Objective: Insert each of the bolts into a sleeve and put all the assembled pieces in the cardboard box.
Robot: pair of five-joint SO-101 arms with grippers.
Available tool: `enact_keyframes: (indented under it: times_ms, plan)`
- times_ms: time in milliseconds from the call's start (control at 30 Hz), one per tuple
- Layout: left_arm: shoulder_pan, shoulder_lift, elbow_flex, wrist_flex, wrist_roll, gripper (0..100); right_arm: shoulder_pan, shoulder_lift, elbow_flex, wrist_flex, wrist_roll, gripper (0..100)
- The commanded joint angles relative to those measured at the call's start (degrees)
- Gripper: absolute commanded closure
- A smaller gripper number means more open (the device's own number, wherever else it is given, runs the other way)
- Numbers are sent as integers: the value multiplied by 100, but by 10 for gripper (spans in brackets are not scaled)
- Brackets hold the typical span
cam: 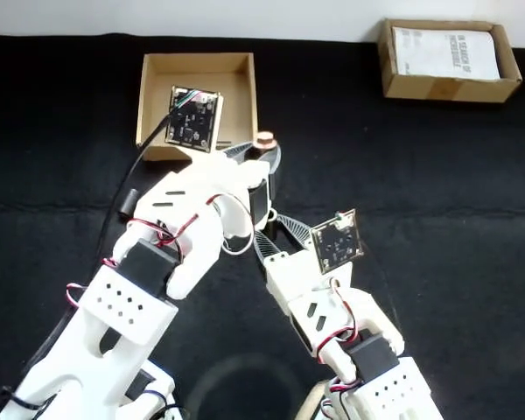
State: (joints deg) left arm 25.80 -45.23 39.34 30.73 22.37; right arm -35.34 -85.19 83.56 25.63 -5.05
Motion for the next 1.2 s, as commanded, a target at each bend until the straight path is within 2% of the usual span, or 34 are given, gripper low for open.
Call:
enact_keyframes:
  times_ms: [0, 733, 967, 1167]
  plan:
    - [66, 13, -295, 35, 44, 991, -4, -136, -40, -119, -53, 991]
    - [374, 31, 295, 26, 44, 991, 277, -110, -40, -119, -53, 991]
    - [523, -13, 831, 44, 35, 991, 277, -127, 154, -136, -53, 991]
    - [1015, -13, 664, 791, 26, 987, 286, -119, 259, -303, -53, 991]
